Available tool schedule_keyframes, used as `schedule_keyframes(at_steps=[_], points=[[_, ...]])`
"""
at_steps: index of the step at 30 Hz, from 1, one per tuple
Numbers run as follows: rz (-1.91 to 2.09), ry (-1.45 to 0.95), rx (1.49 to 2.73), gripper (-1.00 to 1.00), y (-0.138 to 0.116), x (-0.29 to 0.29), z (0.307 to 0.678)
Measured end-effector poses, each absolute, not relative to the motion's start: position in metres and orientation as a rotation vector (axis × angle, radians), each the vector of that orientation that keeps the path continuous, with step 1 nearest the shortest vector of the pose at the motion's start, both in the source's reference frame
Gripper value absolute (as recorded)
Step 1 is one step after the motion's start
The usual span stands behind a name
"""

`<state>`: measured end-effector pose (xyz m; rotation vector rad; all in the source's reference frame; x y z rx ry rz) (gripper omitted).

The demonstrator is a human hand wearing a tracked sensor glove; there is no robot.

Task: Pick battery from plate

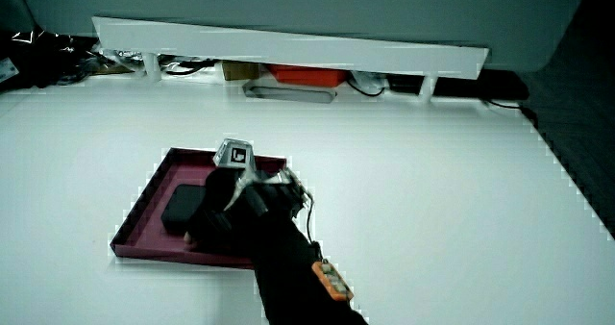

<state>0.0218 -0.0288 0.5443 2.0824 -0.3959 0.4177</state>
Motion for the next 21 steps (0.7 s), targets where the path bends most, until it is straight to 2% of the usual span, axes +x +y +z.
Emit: schedule_keyframes(at_steps=[1,9,19,21], points=[[0.432,-0.412,2.077,0.0,-0.029,0.021,0.541],[0.4,-0.384,2.099,0.44,-0.03,0.022,0.544],[0.433,-0.438,2.22,1.0,-0.029,0.017,0.535],[0.438,-0.46,2.233,1.0,-0.029,0.016,0.531]])
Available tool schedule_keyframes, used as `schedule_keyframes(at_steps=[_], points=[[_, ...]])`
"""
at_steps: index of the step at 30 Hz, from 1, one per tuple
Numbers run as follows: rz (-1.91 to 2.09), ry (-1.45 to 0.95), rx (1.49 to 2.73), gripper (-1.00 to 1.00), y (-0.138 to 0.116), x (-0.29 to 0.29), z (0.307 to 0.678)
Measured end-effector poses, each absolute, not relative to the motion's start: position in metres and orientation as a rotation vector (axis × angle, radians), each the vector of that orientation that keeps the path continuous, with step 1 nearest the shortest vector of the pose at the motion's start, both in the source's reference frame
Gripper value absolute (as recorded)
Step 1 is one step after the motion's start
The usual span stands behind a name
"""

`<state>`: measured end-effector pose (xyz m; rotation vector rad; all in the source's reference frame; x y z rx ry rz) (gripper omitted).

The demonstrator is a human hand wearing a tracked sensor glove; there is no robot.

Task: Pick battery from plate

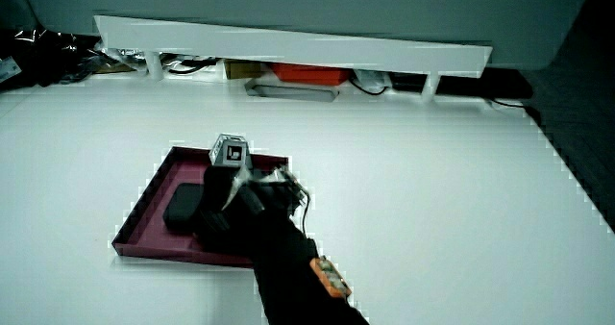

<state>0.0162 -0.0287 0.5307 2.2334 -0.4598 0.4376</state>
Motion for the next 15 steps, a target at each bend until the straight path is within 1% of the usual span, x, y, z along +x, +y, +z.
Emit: schedule_keyframes(at_steps=[2,5,7,9,10,11,14,15], points=[[0.428,-0.474,2.253,1.0,-0.028,0.016,0.53],[0.427,-0.486,2.245,1.0,-0.028,0.018,0.53],[0.454,-0.503,2.255,1.0,-0.03,0.021,0.523],[0.445,-0.511,2.257,1.0,-0.033,0.023,0.515],[0.431,-0.52,2.289,1.0,-0.035,0.025,0.506],[0.453,-0.518,2.274,1.0,-0.037,0.027,0.501],[0.464,-0.533,2.302,1.0,-0.043,0.036,0.482],[0.458,-0.541,2.292,1.0,-0.045,0.039,0.48]])
